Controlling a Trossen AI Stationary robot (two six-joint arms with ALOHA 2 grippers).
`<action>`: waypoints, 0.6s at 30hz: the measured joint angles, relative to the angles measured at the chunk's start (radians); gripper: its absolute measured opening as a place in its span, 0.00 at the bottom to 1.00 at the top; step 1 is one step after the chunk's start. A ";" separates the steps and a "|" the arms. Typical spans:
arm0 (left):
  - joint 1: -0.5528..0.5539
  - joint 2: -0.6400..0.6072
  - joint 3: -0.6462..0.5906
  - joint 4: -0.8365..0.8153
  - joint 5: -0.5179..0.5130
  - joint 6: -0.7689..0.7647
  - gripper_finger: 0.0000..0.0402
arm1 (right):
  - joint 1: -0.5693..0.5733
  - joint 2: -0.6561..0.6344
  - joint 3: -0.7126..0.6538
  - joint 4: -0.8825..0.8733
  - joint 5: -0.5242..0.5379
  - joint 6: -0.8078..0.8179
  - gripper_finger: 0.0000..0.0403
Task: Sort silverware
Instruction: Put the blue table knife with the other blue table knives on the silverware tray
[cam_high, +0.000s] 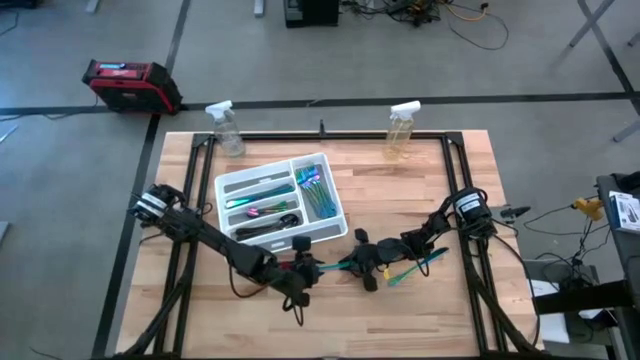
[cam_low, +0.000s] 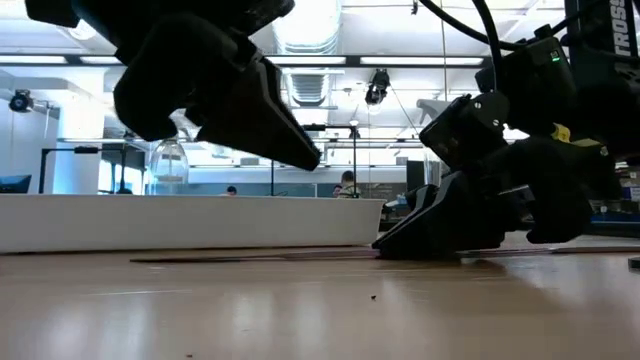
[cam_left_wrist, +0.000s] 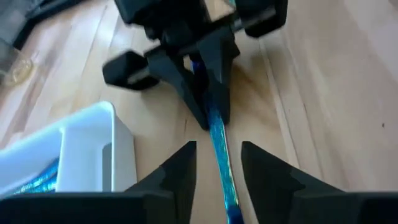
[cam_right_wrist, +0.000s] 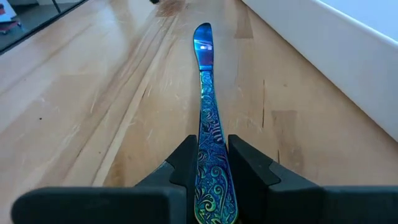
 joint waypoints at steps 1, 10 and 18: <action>0.003 0.000 0.000 0.006 0.000 0.013 0.31 | 0.000 0.000 0.000 0.000 0.000 0.006 0.14; 0.038 0.000 0.000 0.019 0.031 0.060 0.37 | 0.002 -0.002 0.005 -0.001 0.010 0.077 0.14; 0.058 0.049 0.000 0.089 0.094 0.107 0.32 | 0.002 -0.003 0.024 -0.022 0.027 0.096 0.14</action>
